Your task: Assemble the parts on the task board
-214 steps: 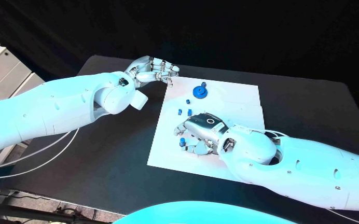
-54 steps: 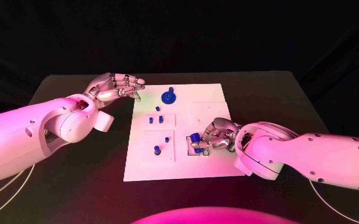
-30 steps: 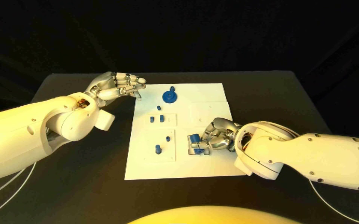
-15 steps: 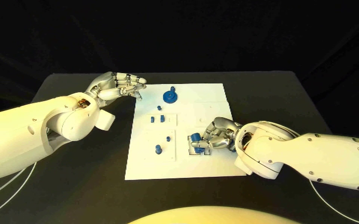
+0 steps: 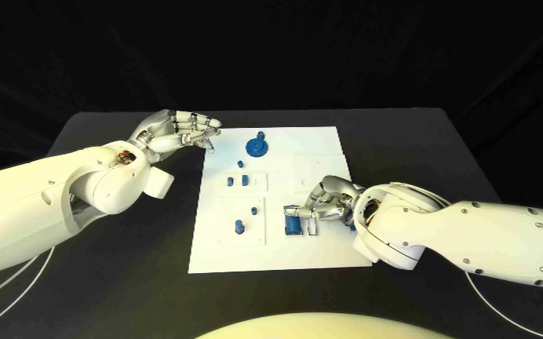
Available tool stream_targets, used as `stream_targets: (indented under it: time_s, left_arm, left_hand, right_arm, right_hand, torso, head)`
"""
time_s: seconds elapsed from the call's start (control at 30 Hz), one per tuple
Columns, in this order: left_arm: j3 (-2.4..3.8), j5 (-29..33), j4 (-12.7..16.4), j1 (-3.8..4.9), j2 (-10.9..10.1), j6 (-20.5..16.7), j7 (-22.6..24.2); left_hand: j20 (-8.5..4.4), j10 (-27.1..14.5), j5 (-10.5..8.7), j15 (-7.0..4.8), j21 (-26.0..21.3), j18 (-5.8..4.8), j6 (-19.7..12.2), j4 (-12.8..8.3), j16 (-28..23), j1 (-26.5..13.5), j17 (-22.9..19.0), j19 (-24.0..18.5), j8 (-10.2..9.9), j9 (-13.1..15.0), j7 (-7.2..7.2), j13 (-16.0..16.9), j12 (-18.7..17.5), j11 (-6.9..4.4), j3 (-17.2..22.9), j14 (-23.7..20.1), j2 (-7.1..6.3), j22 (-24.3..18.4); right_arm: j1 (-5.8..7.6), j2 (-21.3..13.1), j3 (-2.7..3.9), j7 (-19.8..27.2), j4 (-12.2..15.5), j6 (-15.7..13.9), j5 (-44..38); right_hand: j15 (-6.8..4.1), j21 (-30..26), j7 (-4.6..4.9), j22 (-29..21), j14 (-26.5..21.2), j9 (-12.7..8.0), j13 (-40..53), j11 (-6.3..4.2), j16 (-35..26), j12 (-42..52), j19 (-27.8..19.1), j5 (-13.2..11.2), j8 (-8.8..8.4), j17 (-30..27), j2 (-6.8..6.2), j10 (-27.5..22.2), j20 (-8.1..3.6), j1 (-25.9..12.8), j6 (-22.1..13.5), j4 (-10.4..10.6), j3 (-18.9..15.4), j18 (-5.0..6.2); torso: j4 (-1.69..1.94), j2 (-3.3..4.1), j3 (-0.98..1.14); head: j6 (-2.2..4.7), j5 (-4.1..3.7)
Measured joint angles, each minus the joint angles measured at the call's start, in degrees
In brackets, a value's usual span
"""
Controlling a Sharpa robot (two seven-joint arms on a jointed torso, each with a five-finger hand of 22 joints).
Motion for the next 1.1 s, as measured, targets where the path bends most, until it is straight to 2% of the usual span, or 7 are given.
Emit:
stream_targets:
  time_s: [0.23,0.3,0.5,0.63,0.7,0.97,1.1]
  left_arm:
    - [0.00,0.0,0.0,0.00,0.0,0.0,-0.1]
    - [0.00,0.0,0.0,0.00,0.0,0.1,-0.1]
    - [0.00,0.0,0.0,0.00,0.0,0.1,-0.1]
    - [0.00,0.0,-0.1,0.00,0.0,0.1,-0.1]
    - [-0.01,0.0,-0.1,0.00,0.0,0.1,-0.1]
    - [-0.01,0.0,0.0,0.00,0.0,-0.1,0.2]
    - [-0.01,0.0,0.1,0.00,-0.1,-0.1,0.3]
  left_hand:
    - [0.00,0.0,0.00,0.00,0.0,0.01,0.0,0.0,0.0,0.0,0.0,0.0,0.0,0.0,0.00,-0.1,0.0,0.00,0.0,0.0,0.00,0.0]
    - [0.00,0.0,0.00,0.00,0.0,0.00,0.0,0.0,0.0,0.0,0.0,0.0,0.0,0.0,0.00,-0.1,0.0,0.00,0.0,0.0,0.00,0.0]
    - [0.00,0.0,0.00,0.00,0.0,0.00,0.0,0.0,0.0,0.0,0.0,0.0,0.0,0.0,0.00,0.0,0.0,0.00,0.0,0.0,0.00,0.0]
    - [0.00,0.0,0.00,0.00,0.0,0.00,0.0,0.0,0.0,0.0,0.0,0.0,0.0,0.0,0.00,0.0,0.1,0.00,0.0,0.0,0.00,0.0]
    - [0.00,0.0,0.00,0.00,0.0,0.00,0.0,0.0,0.0,0.0,0.0,0.0,0.0,0.0,0.00,0.0,0.2,0.00,0.0,0.0,0.00,0.0]
    - [0.00,0.0,0.00,0.00,0.0,0.00,0.0,0.0,0.0,0.0,0.0,0.0,0.0,0.0,0.00,0.0,0.2,0.00,0.0,0.0,0.00,0.0]
    - [0.00,0.0,0.00,0.00,0.0,0.00,0.0,0.0,0.0,0.0,0.0,0.0,0.0,0.0,0.00,0.0,0.2,0.00,0.0,0.0,0.00,0.0]
  right_arm:
    - [-0.03,0.0,0.00,0.0,0.0,-0.1,-0.6]
    - [-0.04,-0.2,0.00,0.1,0.1,-0.2,-0.7]
    - [-0.08,-1.4,0.00,1.5,0.9,-0.6,-0.8]
    - [-0.05,-3.7,0.00,4.5,2.0,-1.2,-0.4]
    - [0.17,-5.1,0.00,6.0,2.6,-1.4,-0.1]
    - [2.87,-13.0,0.13,10.9,4.2,-1.7,0.9]
    - [3.23,-15.9,0.03,11.2,4.2,-1.4,0.7]
  right_hand:
    - [0.00,-0.1,-0.04,0.0,0.0,0.1,0.0,0.00,0.0,0.0,0.0,0.0,0.00,0.0,0.01,0.0,0.00,0.0,-0.4,0.0,0.0,0.00]
    - [0.00,-0.2,-0.04,0.0,0.0,0.2,0.0,0.00,0.0,0.0,0.0,0.0,0.00,0.0,0.55,0.0,0.00,0.6,-0.4,0.0,0.0,0.00]
    - [0.00,-0.7,0.07,0.0,0.0,0.6,0.0,0.00,0.0,0.0,0.0,0.0,0.42,0.0,1.07,0.0,0.00,8.0,-0.9,-0.2,-0.2,0.00]
    - [0.00,-1.4,0.30,0.0,0.0,0.6,0.0,0.00,0.0,0.0,0.0,0.0,0.32,0.0,1.16,0.0,0.00,12.3,-1.6,-0.6,0.2,0.00]
    - [0.00,-2.1,0.69,0.0,0.0,0.2,0.0,0.00,0.0,0.0,0.0,0.0,-0.56,0.0,0.82,0.0,0.00,14.2,-2.6,-0.6,0.4,0.00]
    - [0.00,-2.4,1.26,0.0,0.0,-0.2,0.0,0.42,0.0,0.0,0.0,0.0,-1.47,0.0,0.30,0.0,0.00,16.0,-3.3,-0.6,0.6,0.00]
    - [0.00,-2.4,1.26,0.0,0.0,-0.2,0.0,0.42,0.0,0.0,0.0,0.0,-1.47,0.0,0.00,0.0,0.00,16.3,-3.3,-0.6,0.6,0.00]
  torso:
    - [0.00,0.00,0.02]
    - [0.00,0.00,0.02]
    - [0.00,0.00,0.06]
    - [0.00,0.00,0.07]
    - [-0.03,-0.01,0.08]
    - [-0.07,-0.07,0.07]
    - [-0.07,-0.09,0.06]
  head:
    - [-0.04,0.04]
    - [-0.04,0.04]
    - [-0.01,0.04]
    - [0.16,-0.03]
    - [0.21,-0.14]
    - [0.61,-0.91]
    - [0.80,-1.43]
